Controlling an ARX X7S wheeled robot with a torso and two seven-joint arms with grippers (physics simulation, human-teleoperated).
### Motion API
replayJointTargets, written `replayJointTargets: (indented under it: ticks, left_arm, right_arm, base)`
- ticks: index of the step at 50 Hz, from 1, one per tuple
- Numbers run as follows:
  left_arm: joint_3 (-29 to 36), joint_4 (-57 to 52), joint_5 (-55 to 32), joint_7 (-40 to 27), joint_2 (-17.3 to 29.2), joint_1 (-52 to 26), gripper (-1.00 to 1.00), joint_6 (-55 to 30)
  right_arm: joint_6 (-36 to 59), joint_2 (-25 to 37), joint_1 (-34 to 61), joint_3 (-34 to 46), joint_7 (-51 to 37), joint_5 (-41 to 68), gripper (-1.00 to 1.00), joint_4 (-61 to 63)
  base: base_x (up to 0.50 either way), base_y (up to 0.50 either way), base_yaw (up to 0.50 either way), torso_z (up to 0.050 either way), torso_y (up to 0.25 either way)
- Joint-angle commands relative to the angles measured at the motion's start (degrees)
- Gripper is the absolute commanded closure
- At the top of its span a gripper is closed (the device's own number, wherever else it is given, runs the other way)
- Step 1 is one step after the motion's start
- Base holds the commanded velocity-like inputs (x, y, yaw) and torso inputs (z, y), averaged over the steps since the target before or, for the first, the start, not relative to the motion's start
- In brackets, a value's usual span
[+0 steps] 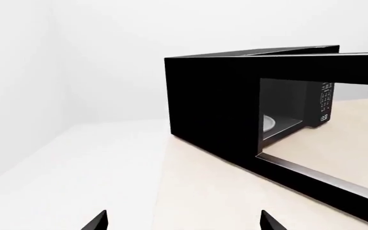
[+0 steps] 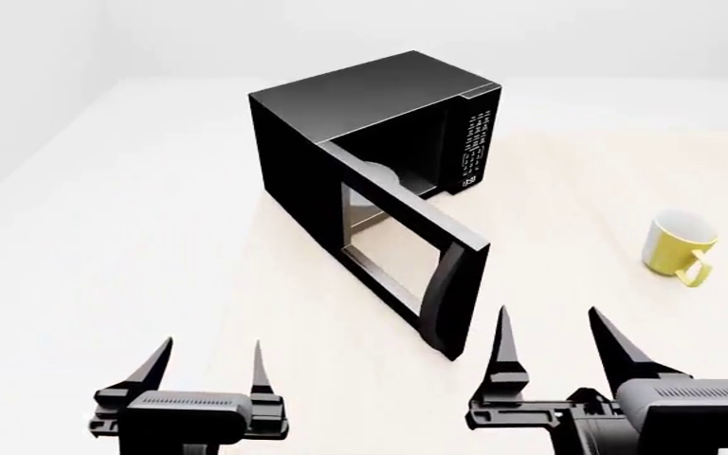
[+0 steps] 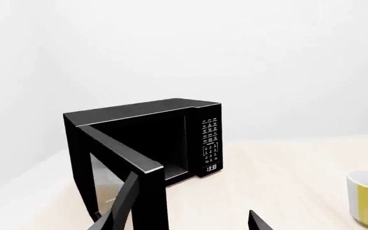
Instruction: Close the microwave.
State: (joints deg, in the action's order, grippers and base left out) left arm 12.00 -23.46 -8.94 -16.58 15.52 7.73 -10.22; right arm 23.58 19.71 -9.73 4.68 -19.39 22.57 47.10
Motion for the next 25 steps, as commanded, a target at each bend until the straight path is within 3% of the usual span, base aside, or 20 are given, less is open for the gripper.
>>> replayJointTargets:
  ticks: [1, 17, 25]
  left_arm:
    - [-0.08, 0.13, -0.27, -0.34, 0.37, 0.15, -1.0, 0.22]
    - [-1.25, -0.94, -1.48, -0.79, 1.23, 0.82, -1.0, 0.49]
    - [-1.2, -3.69, -1.42, -1.23, 1.95, 1.85, -1.0, -0.24]
  right_arm:
    - [9.99, 2.83, 4.99, -2.17, -2.81, 5.87, -1.0, 6.61]
    - [23.62, 5.51, 20.51, -7.1, -10.46, 20.14, -1.0, 12.23]
    - [22.7, 6.15, 21.27, -7.75, -11.52, 22.4, -1.0, 11.07]
  base:
    - [0.0, 0.0, 0.0, 0.0, 0.0]
    - [0.0, 0.0, 0.0, 0.0, 0.0]
    - [0.46, 0.0, 0.0, 0.0, 0.0]
